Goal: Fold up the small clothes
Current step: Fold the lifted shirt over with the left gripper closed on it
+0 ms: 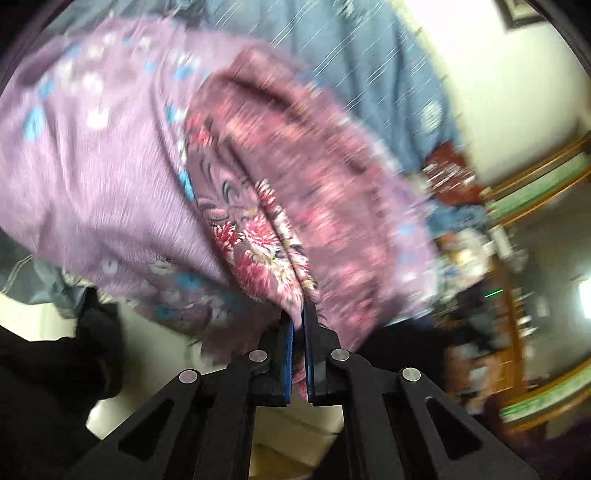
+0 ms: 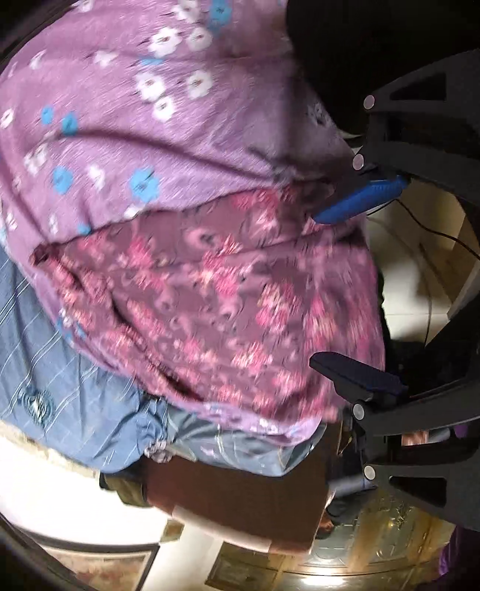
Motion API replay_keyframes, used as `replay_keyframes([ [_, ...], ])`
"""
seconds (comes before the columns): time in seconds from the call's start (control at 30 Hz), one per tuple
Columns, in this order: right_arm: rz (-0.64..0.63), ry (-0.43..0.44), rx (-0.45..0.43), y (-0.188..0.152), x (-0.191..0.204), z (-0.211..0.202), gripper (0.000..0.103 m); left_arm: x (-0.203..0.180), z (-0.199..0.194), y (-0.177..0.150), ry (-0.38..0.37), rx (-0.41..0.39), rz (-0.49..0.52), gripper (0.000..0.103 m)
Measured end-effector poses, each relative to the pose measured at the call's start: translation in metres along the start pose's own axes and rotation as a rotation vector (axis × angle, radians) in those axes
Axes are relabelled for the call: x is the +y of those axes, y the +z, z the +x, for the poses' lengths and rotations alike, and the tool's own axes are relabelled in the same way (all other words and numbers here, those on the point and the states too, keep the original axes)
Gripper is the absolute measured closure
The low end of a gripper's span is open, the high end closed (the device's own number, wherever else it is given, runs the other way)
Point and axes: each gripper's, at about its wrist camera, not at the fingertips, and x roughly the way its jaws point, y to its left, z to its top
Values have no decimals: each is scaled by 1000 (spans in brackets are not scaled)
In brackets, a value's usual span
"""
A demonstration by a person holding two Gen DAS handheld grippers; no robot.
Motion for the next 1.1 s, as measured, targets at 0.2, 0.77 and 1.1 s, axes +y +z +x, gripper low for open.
replay_keyframes([
  [0.2,34,-24,63,-13,-8,35,23,-39,-78,36,-110,-170,121,103],
  [0.77,-19,-62,40,-21,-18,91,92,-44,-85,12,-42,-179,76,103],
  [1.1,-214,129,-136,22,53,-30,96,-53,-87,73,-85,-273,103,103],
])
